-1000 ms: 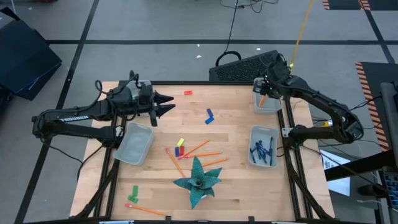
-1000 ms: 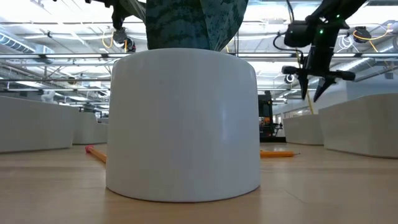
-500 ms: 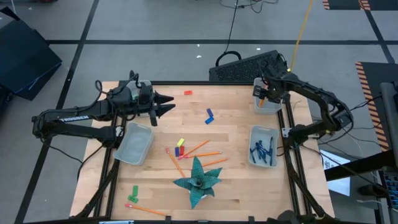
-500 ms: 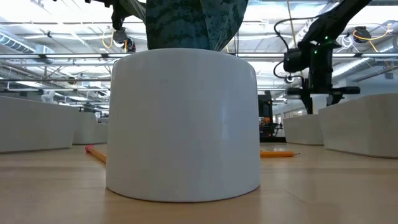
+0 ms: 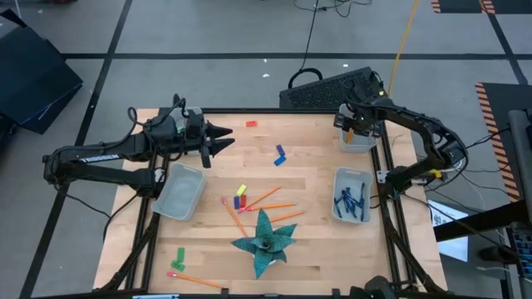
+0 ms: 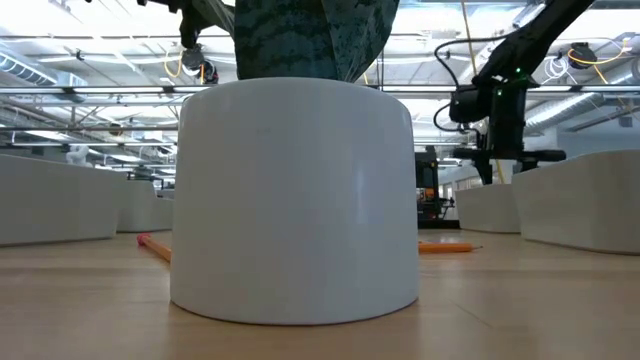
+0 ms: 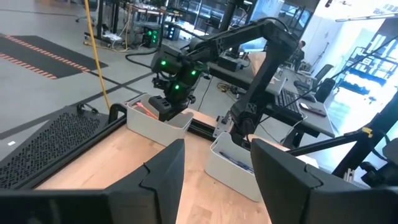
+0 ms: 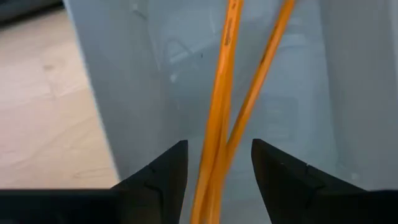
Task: Sort crayons/erasers/pens/pencils in bins
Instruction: Adjust the pencils in the top right gray bin
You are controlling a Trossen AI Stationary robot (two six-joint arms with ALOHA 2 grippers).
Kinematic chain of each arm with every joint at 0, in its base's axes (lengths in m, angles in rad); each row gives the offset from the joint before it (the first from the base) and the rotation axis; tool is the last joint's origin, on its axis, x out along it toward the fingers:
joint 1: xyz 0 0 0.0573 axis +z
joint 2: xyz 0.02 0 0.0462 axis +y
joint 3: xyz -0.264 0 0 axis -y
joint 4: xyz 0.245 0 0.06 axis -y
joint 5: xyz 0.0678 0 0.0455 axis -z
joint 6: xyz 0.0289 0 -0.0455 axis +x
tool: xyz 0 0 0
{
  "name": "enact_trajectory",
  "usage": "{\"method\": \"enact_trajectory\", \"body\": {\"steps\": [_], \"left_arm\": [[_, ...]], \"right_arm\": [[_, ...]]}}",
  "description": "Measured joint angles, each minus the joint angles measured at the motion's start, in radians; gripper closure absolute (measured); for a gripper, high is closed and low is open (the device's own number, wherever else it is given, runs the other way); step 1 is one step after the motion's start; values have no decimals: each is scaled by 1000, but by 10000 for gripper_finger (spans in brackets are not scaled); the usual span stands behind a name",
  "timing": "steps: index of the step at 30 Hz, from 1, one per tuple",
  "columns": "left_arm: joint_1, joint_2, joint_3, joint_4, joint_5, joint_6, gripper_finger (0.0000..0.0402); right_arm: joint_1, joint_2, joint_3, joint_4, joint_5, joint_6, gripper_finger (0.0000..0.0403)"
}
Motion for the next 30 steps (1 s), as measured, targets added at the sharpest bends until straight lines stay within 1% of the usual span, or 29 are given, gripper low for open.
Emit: {"method": "enact_trajectory", "body": {"steps": [8, 11, 16, 17, 21, 26, 30], "left_arm": [[0, 0, 0, 2, -1, 0, 215], [0, 0, 0, 1, -1, 0, 215], [0, 0, 0, 1, -1, -3, 215], [0, 0, 0, 1, -1, -3, 215], [0, 0, 0, 1, -1, -4, 215], [0, 0, 0, 1, -1, -8, 215], [0, 0, 0, 4, -1, -6, 215]], "right_arm": [[0, 45, 0, -7, -54, 31, 278], [0, 44, 0, -1, -55, 57, 303], [0, 32, 0, 7, -54, 61, 355], [0, 26, 0, 10, -54, 61, 360], [0, -8, 0, 16, -55, 81, 361], [-5, -94, -1, -6, -59, 112, 352], [-27, -168, -1, -59, -118, 138, 351]]}}
